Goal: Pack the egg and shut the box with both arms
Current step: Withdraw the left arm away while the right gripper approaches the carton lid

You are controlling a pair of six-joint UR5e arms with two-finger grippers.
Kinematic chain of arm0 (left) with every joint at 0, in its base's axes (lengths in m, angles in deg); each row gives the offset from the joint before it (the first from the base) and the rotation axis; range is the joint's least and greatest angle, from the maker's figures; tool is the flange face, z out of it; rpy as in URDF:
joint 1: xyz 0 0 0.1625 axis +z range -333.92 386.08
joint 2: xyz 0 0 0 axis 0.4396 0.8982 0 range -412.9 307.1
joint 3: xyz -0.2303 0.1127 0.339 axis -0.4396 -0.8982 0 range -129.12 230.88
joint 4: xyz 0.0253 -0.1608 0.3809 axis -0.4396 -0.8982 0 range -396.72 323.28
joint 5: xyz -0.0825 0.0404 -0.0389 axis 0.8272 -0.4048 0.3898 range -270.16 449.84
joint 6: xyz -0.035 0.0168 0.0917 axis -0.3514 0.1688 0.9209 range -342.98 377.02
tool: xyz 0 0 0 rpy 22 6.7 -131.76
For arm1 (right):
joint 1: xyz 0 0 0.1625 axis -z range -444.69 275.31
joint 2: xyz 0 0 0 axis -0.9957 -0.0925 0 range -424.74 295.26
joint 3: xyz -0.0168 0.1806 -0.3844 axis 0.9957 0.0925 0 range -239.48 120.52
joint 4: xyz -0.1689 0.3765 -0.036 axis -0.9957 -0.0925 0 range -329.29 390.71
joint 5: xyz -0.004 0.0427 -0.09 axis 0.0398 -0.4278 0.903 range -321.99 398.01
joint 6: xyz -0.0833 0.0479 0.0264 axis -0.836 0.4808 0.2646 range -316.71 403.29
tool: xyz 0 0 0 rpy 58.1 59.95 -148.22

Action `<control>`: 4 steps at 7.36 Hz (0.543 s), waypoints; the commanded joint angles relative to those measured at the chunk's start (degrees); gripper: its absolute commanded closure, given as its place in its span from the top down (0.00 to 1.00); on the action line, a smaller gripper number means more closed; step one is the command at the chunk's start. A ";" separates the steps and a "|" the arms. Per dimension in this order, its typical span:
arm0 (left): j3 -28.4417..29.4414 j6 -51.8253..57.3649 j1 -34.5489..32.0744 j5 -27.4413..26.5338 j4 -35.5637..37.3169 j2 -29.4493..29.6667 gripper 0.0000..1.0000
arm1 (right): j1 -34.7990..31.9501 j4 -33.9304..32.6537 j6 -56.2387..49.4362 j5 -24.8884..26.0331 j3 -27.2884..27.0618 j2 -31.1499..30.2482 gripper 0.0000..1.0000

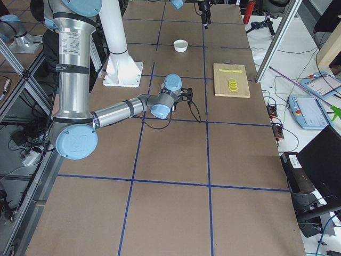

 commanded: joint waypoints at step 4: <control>-0.08 12.67 -5.65 0.05 4.11 -1.17 0.99 | 10.63 -1.13 4.99 5.60 0.11 10.05 0.00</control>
